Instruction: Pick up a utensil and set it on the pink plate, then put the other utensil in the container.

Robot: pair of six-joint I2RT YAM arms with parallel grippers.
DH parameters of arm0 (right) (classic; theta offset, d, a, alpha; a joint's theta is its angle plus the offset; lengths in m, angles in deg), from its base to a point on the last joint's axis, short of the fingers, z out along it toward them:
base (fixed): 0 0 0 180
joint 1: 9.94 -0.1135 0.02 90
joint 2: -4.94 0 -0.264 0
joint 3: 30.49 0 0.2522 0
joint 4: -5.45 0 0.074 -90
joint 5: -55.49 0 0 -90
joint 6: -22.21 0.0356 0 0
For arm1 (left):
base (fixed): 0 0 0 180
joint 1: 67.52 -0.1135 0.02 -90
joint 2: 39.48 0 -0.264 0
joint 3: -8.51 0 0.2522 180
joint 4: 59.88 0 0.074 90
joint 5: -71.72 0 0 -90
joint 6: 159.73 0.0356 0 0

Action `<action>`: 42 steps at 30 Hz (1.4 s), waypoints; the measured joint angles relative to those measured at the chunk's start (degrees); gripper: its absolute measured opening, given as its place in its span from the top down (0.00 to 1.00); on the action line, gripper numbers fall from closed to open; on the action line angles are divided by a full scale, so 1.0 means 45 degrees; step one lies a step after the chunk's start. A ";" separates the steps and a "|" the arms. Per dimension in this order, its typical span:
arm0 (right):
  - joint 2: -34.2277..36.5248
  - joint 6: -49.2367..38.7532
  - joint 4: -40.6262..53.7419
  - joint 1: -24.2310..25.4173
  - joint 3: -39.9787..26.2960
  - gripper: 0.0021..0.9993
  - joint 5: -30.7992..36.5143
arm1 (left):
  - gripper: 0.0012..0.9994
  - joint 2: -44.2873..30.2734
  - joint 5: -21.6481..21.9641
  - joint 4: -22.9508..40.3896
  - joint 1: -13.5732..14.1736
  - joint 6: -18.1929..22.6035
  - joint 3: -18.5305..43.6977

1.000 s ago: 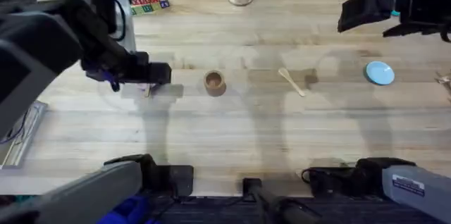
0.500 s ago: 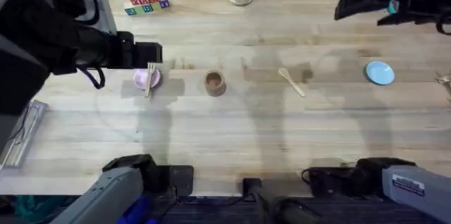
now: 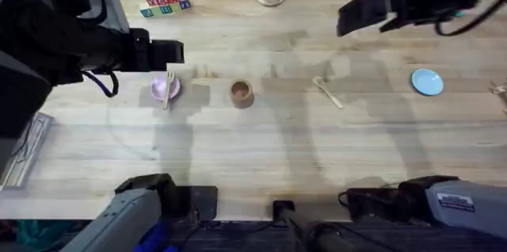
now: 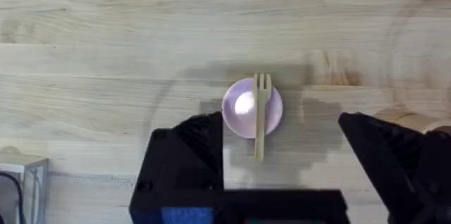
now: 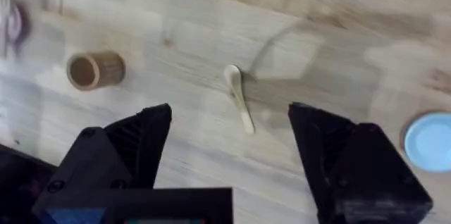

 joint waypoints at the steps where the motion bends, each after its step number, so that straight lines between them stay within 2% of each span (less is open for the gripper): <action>1: 0.0139 -0.0115 -0.0097 -0.0244 0.0027 0.00 0.0137 | 0.01 0.0000 -0.0002 0.0000 0.0000 0.0000 0.0000; 3: 0.0316 -0.0271 -0.0392 -0.0671 0.0271 0.00 0.0532 | 0.01 0.0000 -0.0029 0.0005 0.0000 0.0000 0.0000; 4: 0.0433 -0.0422 -0.1095 -0.1120 0.1151 0.00 0.1146 | 0.01 0.0000 -0.0039 0.0005 0.0000 0.0000 0.0000; 11: 0.0541 -0.0521 -0.3530 -0.1601 0.4560 0.00 0.1770 | 0.01 0.0000 -0.0044 0.0015 0.0000 -0.0039 0.0000; 16: 0.0668 -0.0516 -0.4906 -0.1949 0.5886 0.00 0.1852 | 0.01 0.0000 -0.0039 0.0019 0.0000 -0.0044 0.0000; 27: 0.2366 -0.0274 -0.5217 -0.2198 0.6018 0.00 0.1905 | 0.01 0.0000 -0.0044 0.0024 0.0000 -0.0049 0.0000; 34: 0.3022 0.0224 -0.4993 -0.2319 0.5549 0.01 0.2291 | 0.01 0.0000 -0.0039 0.0028 0.0000 -0.0050 0.0000; 42: 0.3222 0.0568 -0.4916 -0.2270 0.5348 0.29 0.2691 | 0.01 0.0000 -0.0042 0.0029 0.0000 -0.0083 0.0000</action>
